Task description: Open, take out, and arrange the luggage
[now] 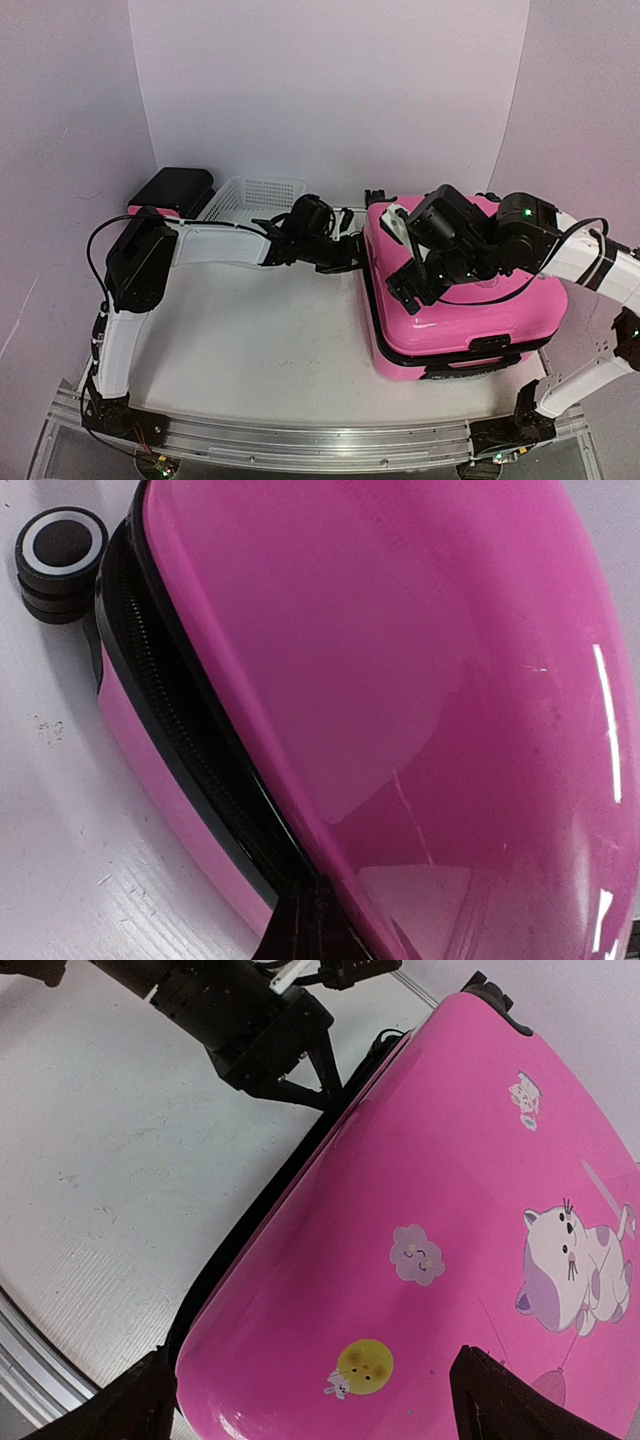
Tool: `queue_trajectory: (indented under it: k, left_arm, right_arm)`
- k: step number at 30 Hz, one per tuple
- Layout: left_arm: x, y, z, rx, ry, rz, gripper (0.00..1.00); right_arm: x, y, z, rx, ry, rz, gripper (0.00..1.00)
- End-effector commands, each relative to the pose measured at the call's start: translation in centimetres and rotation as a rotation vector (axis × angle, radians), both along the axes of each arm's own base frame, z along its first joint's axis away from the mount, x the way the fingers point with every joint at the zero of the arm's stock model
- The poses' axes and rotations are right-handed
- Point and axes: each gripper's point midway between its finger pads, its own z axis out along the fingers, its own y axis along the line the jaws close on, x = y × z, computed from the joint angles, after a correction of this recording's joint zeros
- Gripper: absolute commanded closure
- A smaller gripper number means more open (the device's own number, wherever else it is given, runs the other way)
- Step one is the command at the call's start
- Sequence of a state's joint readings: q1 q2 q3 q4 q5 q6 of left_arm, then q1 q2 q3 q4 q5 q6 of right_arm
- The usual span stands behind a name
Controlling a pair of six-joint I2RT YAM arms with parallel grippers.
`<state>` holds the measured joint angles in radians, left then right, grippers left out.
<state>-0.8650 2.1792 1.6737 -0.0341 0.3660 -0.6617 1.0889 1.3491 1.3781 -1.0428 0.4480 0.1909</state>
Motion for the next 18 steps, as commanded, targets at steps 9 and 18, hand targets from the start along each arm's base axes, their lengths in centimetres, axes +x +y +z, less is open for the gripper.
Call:
queue_trajectory:
  k: [9,18]
  left_arm:
    - [1.1,-1.0,-2.9,0.304,-0.026,0.143,1.00]
    - [-2.0,-6.4,3.3,-0.041,-0.063,-0.184,0.90]
  right_arm:
    - [0.0,-0.4,1.1,0.061,-0.016,-0.031,0.03]
    - [-5.5,3.7,-1.4,0.130,0.262,0.286,0.02]
